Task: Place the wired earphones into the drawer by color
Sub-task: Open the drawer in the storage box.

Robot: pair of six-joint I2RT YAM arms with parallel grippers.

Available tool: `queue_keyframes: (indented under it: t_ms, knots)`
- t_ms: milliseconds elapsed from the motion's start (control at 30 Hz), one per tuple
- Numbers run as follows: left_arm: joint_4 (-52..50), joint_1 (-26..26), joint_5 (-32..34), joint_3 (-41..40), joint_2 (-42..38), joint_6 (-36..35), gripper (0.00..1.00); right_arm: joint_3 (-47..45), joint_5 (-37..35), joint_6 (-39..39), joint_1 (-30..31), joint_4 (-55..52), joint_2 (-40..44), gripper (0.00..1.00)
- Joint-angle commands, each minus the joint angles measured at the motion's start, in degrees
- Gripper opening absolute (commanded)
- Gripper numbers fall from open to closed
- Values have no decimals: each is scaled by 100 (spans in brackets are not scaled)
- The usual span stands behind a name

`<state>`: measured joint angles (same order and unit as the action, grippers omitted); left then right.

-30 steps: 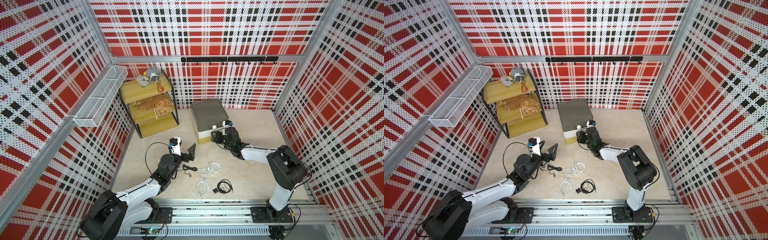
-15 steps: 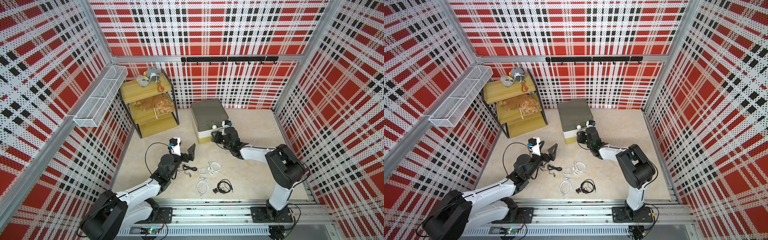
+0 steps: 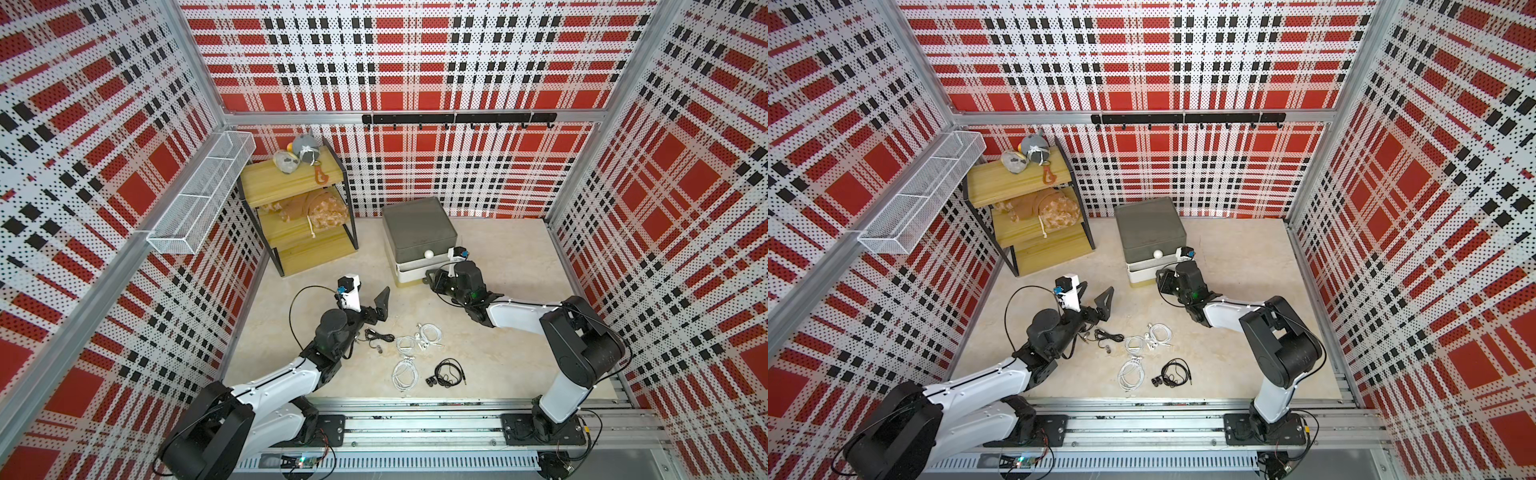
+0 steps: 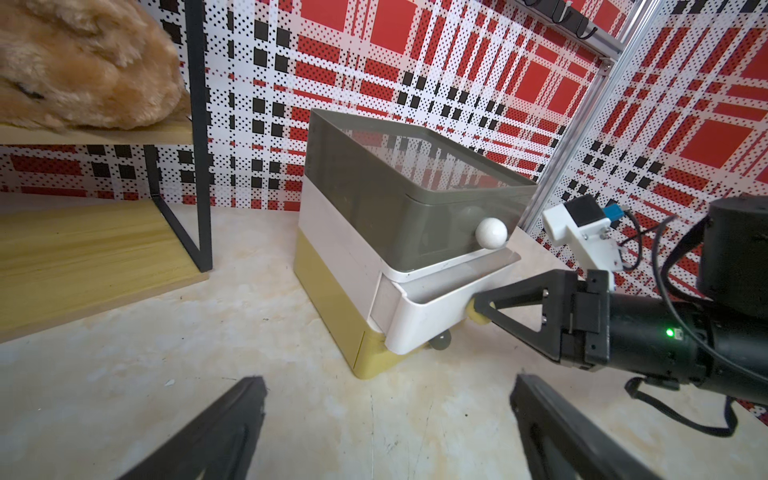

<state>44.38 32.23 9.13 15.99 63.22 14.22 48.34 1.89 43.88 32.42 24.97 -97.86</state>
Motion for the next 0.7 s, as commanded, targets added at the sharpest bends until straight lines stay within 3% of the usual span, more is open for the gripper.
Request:
queue_keyframes:
  t_ms: [0,667]
  knots:
    - [121,-15,72,-90,-113,-44,99,-202,-25,-27,86,-287,288,29]
    - [123,-24,153,-131,-202,-17,99,-1181,-420,103,501,-772,1371,30]
